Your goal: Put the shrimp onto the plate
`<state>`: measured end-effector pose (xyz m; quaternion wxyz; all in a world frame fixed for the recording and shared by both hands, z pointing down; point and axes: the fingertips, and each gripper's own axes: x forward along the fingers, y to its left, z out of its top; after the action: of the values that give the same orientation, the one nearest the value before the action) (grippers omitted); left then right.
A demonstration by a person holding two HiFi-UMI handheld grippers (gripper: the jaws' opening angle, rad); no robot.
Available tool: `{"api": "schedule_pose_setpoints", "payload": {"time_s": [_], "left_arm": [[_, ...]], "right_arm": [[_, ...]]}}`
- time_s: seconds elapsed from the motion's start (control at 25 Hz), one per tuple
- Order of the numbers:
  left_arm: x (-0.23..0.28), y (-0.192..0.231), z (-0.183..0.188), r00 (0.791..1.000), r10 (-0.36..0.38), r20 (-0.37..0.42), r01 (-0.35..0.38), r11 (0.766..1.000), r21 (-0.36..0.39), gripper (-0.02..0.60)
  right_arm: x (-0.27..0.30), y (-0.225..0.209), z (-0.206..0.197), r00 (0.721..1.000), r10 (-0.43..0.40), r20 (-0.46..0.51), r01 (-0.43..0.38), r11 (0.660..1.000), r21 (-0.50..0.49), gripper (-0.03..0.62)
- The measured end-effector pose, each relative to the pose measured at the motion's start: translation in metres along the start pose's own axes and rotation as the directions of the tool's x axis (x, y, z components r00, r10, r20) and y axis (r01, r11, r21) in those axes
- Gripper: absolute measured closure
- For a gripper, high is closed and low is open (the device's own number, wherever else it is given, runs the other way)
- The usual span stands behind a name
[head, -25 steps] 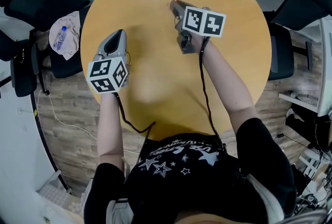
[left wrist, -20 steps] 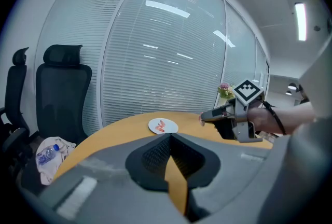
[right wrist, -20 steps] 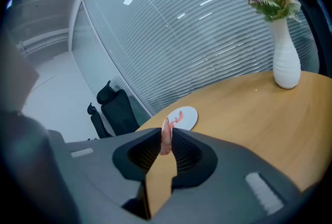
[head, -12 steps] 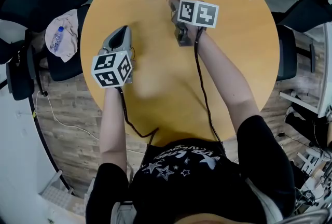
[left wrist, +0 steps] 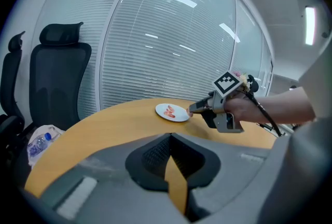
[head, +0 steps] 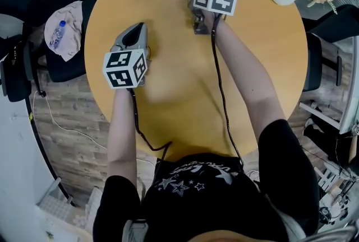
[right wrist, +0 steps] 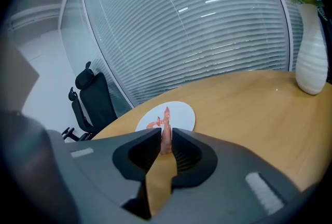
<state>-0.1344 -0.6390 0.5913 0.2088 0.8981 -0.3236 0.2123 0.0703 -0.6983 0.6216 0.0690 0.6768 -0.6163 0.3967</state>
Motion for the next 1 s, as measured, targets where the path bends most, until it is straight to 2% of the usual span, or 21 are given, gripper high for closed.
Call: {"api": "schedule_pose_setpoints", "payload": {"time_s": [0.28, 0.48, 0.68, 1.0], "left_arm": [[0.018, 0.011, 0.001, 1.000, 0.012, -0.004, -0.012, 1.000, 0.004, 0.580], [0.020, 0.013, -0.002, 1.000, 0.008, 0.001, -0.008, 1.000, -0.019, 0.580], [0.018, 0.017, -0.004, 1.000, 0.011, 0.019, -0.010, 0.999, -0.031, 0.580], [0.021, 0.017, -0.006, 1.000, -0.003, 0.022, 0.004, 0.999, -0.033, 0.580]], "right_arm": [[0.025, -0.007, 0.009, 0.999, -0.044, -0.014, 0.043, 0.999, -0.026, 0.526], [0.037, -0.010, 0.004, 0.995, -0.054, -0.079, 0.052, 0.998, -0.024, 0.526], [0.046, -0.010, 0.008, 0.991, -0.084, -0.108, 0.077, 0.995, -0.063, 0.526], [0.057, -0.010, 0.007, 0.979, -0.123, -0.162, 0.113, 0.991, -0.068, 0.525]]}}
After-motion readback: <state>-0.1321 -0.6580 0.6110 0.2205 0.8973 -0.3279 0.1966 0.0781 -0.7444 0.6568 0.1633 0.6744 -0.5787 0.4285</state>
